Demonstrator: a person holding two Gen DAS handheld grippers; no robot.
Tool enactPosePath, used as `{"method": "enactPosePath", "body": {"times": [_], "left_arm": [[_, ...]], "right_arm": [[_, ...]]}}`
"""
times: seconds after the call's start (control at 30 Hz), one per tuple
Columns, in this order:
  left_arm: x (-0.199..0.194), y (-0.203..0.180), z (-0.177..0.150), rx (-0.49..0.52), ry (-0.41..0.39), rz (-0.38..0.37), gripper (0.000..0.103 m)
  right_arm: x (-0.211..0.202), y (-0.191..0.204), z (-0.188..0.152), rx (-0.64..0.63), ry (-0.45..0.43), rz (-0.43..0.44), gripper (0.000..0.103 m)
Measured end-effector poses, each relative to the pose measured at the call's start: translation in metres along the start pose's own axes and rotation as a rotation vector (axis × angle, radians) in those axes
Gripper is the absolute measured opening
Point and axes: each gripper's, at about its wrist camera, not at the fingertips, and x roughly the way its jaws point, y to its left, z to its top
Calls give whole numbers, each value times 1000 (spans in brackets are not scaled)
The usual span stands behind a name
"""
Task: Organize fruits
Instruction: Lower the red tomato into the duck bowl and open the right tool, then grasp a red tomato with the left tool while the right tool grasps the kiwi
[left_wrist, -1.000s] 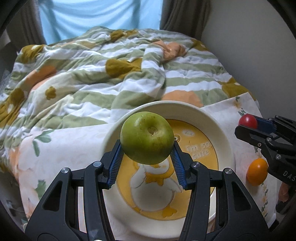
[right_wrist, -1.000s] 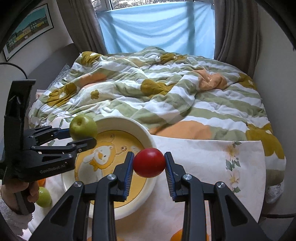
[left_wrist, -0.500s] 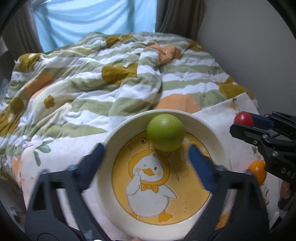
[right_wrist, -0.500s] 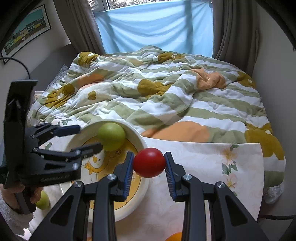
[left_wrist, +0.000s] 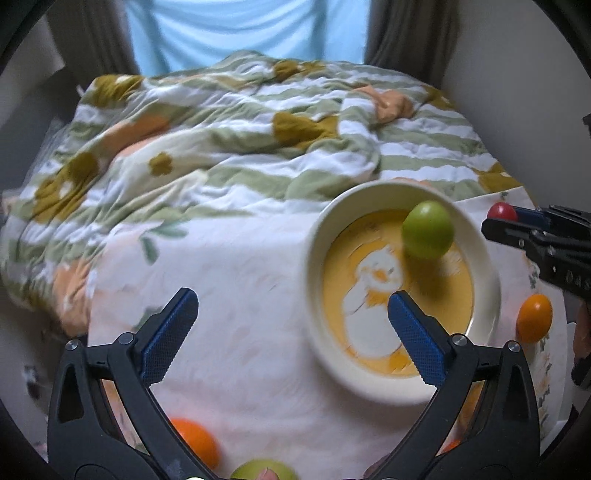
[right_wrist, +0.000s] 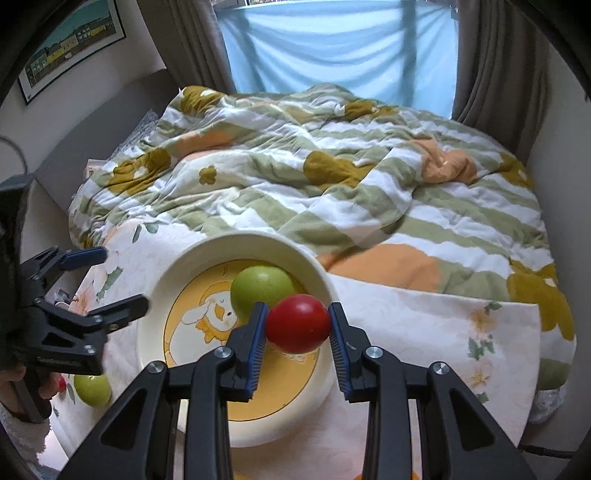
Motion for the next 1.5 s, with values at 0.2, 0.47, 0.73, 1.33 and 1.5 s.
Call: {"method": "enactPosePath", "body": {"times": [0.2, 0.47, 0.73, 1.33, 1.5], "left_arm": [[-10, 20, -19, -49, 9, 14, 103], [-18, 23, -31, -85, -2, 9, 103], [-27, 24, -34, -91, -14, 10, 103], [-107, 32, -46, -53, -111, 17, 103], [-144, 49, -66, -47, -149, 30, 103]], "right_arm": [[16, 1, 0, -10, 36, 2, 31], [25, 11, 0, -84, 66, -42, 31], [20, 13, -5, -110, 45, -53, 102], [-79, 46, -23, -54, -104, -167, 103], [-118, 71, -41, 2, -140, -179, 103]]}}
